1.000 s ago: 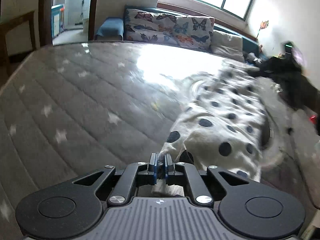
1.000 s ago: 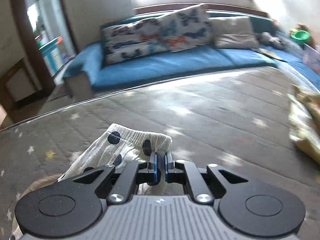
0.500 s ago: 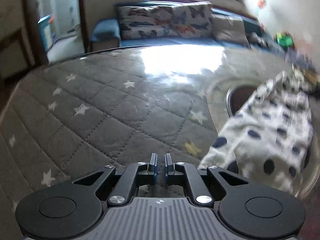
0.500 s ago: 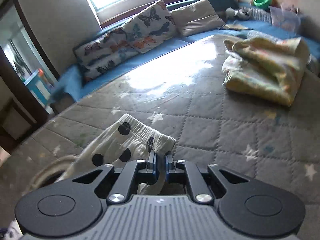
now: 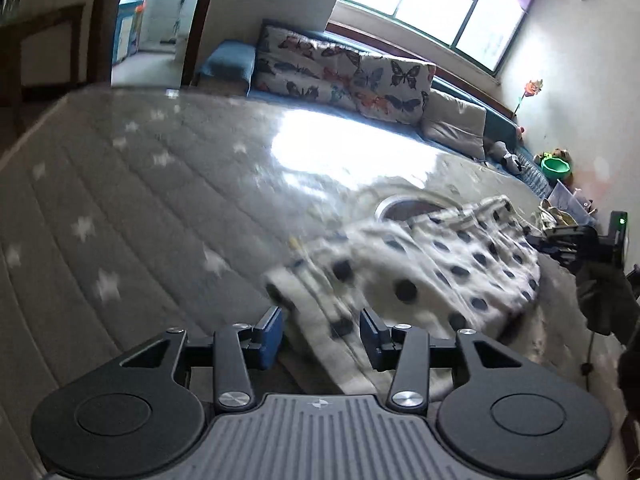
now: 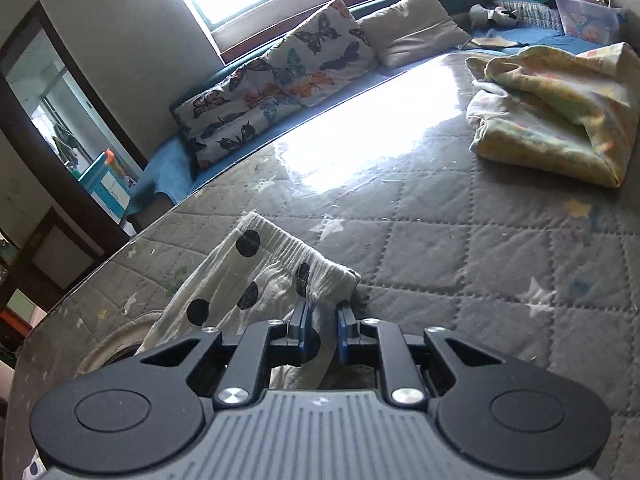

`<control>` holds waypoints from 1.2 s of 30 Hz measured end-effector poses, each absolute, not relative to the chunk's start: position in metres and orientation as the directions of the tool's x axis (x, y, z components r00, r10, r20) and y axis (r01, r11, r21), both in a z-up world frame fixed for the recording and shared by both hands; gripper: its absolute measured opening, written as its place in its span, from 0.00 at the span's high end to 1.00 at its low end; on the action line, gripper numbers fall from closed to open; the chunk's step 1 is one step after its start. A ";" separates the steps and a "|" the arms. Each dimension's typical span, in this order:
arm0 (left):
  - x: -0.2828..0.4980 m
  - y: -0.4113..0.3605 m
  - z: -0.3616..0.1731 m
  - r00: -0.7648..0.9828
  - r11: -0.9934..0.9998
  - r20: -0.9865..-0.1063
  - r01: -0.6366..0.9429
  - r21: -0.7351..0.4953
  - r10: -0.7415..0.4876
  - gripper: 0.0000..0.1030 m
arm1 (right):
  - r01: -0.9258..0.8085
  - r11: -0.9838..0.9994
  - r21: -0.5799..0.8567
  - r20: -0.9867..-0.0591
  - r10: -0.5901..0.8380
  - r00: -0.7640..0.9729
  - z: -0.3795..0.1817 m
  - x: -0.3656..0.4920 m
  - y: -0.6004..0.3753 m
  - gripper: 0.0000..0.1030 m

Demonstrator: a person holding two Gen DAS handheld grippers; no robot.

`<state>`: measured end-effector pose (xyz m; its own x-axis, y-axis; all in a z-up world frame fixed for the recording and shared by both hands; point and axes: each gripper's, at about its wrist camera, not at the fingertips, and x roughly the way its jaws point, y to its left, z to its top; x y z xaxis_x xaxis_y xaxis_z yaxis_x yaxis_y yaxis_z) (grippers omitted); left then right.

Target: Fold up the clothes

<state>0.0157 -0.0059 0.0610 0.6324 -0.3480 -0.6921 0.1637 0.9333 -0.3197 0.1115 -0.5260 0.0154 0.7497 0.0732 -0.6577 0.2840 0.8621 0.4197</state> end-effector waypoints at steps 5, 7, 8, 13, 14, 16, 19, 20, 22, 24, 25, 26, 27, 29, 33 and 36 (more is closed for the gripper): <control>0.005 -0.017 0.049 0.622 0.931 -0.710 0.092 -0.353 -0.331 0.55 | 0.296 0.850 0.436 -0.655 0.075 0.752 0.016 0.106 -0.528 0.94; 0.006 -0.019 0.047 0.628 0.930 -0.709 0.067 -0.361 -0.320 0.58 | 0.297 0.848 0.439 -0.653 0.074 0.753 0.017 0.104 -0.529 0.95; 0.005 -0.020 0.045 0.632 0.932 -0.708 0.061 -0.358 -0.314 0.61 | 0.299 0.846 0.441 -0.652 0.074 0.754 0.017 0.102 -0.530 0.95; 0.009 -0.020 0.045 0.640 0.933 -0.704 0.057 -0.357 -0.308 0.93 | 0.327 0.841 0.430 -0.659 0.044 0.751 0.020 0.093 -0.533 0.95; 0.009 -0.018 0.048 0.643 0.930 -0.698 0.064 -0.362 -0.316 0.95 | 0.330 0.844 0.424 -0.660 0.038 0.750 0.022 0.090 -0.534 0.95; 0.008 -0.014 0.054 0.649 0.925 -0.686 0.078 -0.372 -0.330 0.96 | 0.331 0.850 0.409 -0.663 0.028 0.748 0.026 0.084 -0.535 0.95; 0.005 -0.006 0.063 0.659 0.920 -0.668 0.096 -0.381 -0.346 0.97 | 0.327 0.857 0.399 -0.658 0.019 0.753 0.034 0.070 -0.537 0.96; 0.004 -0.004 0.064 0.659 0.918 -0.665 0.102 -0.384 -0.351 0.97 | 0.325 0.858 0.398 -0.655 0.017 0.756 0.037 0.064 -0.538 0.96; 0.003 0.001 0.067 0.658 0.909 -0.655 0.113 -0.402 -0.372 0.97 | 0.323 0.862 0.392 -0.654 0.013 0.757 0.041 0.055 -0.539 0.96; 0.000 0.007 0.070 0.657 0.899 -0.645 0.123 -0.420 -0.391 0.97 | 0.320 0.864 0.388 -0.651 0.010 0.759 0.045 0.040 -0.539 0.96; -0.001 0.009 0.071 0.656 0.894 -0.640 0.128 -0.429 -0.401 0.97 | 0.321 0.864 0.388 -0.650 0.009 0.760 0.047 0.033 -0.540 0.96; -0.003 0.011 0.072 0.655 0.889 -0.635 0.132 -0.438 -0.410 0.98 | 0.323 0.862 0.391 -0.649 0.009 0.761 0.049 0.025 -0.541 0.96; -0.007 0.014 0.074 0.654 0.886 -0.630 0.137 -0.444 -0.417 0.98 | 0.324 0.859 0.395 -0.647 0.010 0.763 0.050 0.017 -0.543 0.96; -0.014 0.021 0.076 0.652 0.878 -0.624 0.142 -0.457 -0.430 0.98 | 0.329 0.854 0.404 -0.649 0.014 0.761 0.052 0.002 -0.546 0.96; -0.022 0.035 0.069 0.640 0.881 -0.640 0.129 -0.455 -0.425 0.98 | 0.324 0.852 0.411 -0.667 0.038 0.744 0.051 -0.031 -0.552 0.95; -0.018 0.031 0.064 0.627 0.881 -0.649 0.139 -0.452 -0.431 0.97 | 0.320 0.855 0.409 -0.666 0.040 0.745 0.048 -0.039 -0.557 0.91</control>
<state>-0.0180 0.0311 0.0641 0.6271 -0.4312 -0.6487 0.1386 0.8813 -0.4518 -0.0394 -0.5567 0.0480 0.7450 0.0396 -0.6659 0.3199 0.8547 0.4088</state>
